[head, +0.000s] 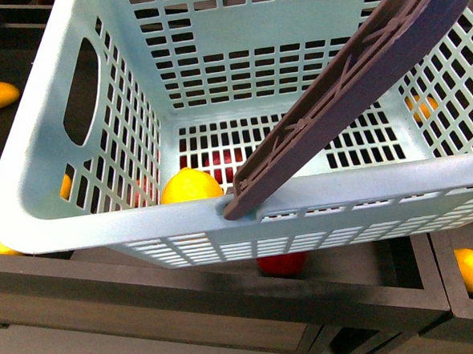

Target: Pick lemon and mango into basket

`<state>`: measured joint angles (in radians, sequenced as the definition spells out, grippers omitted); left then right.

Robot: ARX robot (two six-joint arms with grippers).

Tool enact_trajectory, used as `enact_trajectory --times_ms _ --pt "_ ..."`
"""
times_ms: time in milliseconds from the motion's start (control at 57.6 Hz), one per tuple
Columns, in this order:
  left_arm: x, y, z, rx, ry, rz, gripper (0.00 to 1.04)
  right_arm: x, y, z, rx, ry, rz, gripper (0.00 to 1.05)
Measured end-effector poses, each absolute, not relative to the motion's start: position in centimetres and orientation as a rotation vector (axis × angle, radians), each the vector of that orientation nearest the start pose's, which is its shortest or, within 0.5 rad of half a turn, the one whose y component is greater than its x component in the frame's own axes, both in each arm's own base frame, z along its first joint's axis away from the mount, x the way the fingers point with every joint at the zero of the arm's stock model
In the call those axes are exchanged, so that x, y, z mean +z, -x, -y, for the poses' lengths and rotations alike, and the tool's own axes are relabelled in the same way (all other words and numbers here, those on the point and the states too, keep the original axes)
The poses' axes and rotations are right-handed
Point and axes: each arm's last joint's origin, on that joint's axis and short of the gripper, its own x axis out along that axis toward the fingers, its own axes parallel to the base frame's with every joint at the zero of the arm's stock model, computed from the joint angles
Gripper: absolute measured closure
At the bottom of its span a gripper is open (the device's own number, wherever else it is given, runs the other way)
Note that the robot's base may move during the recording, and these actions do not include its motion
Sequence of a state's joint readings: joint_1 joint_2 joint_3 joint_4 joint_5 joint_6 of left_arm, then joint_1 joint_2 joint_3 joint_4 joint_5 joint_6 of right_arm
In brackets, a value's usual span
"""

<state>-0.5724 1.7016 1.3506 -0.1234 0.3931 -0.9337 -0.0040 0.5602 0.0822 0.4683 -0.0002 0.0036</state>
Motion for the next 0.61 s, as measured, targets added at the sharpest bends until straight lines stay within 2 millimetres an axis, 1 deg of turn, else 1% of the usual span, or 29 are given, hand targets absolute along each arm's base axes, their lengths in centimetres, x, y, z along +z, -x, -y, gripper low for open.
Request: enact_trajectory --times_ms 70,87,226,313,573,608 --pt "29.42 -32.12 22.0 -0.643 0.797 -0.89 1.0 18.11 -13.41 0.05 -0.003 -0.003 -0.007 1.03" --pt "29.42 -32.12 22.0 -0.643 0.797 -0.89 1.0 18.09 -13.36 0.05 -0.003 -0.003 -0.006 1.01" --pt "29.42 -32.12 22.0 -0.643 0.797 -0.89 1.0 18.06 -13.25 0.05 -0.003 -0.003 -0.001 0.66" --pt "29.42 -32.12 22.0 -0.643 0.797 -0.89 1.0 18.03 -13.24 0.05 -0.003 -0.003 -0.002 0.48" --pt "29.42 -32.12 22.0 -0.643 0.797 -0.89 1.0 18.03 -13.24 0.05 -0.003 -0.003 -0.002 0.08" --pt "29.42 -32.12 22.0 -0.643 0.797 -0.89 1.0 18.03 -13.24 0.05 -0.004 -0.003 -0.002 0.07"
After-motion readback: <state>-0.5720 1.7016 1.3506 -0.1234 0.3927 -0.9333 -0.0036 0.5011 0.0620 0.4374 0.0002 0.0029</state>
